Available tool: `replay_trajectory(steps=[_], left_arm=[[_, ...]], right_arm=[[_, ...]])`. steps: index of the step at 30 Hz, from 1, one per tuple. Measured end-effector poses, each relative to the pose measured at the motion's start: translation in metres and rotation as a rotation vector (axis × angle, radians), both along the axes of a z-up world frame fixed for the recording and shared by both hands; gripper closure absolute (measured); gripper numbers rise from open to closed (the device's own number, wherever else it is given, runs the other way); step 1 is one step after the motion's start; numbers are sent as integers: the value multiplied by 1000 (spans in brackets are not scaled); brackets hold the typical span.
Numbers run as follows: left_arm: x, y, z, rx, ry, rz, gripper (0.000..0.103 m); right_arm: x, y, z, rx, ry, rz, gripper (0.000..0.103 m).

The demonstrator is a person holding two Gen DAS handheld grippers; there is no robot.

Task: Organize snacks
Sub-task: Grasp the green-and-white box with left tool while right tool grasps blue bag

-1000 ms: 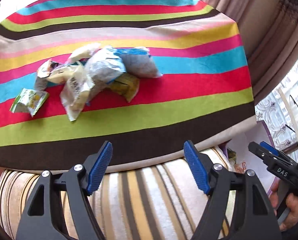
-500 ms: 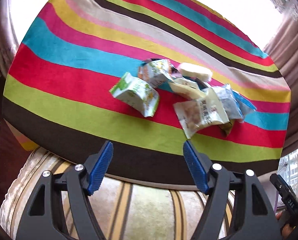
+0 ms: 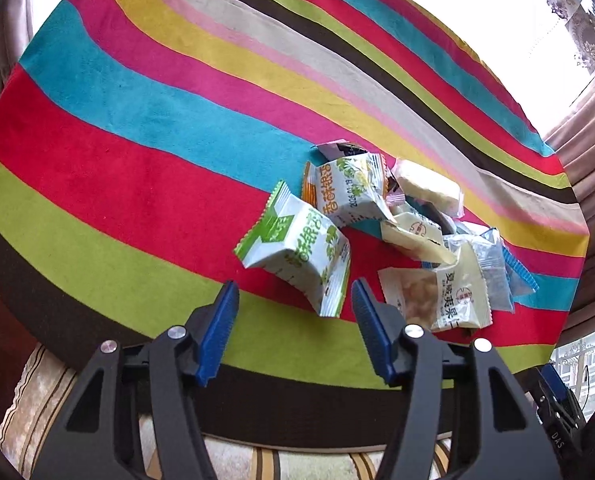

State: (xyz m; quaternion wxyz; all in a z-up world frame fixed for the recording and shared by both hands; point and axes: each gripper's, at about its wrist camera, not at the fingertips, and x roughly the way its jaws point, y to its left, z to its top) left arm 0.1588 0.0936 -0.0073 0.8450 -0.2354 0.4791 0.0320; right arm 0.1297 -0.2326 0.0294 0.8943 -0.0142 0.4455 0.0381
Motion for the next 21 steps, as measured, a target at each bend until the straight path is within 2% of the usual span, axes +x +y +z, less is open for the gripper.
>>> replay_trajectory(steps=[2, 4, 10, 21], left_arm=[[6, 0, -2, 5, -3, -4, 48], [13, 1, -5, 9, 0, -9, 55], [24, -1, -5, 49, -19, -23, 60], [26, -4, -5, 58, -46, -23, 62]], right_arm=[[8, 6, 0, -8, -2, 9, 19], [16, 11, -2, -17, -3, 17, 19], [42, 26, -7, -27, -11, 27, 16], [92, 53, -24, -80, -11, 77, 16]])
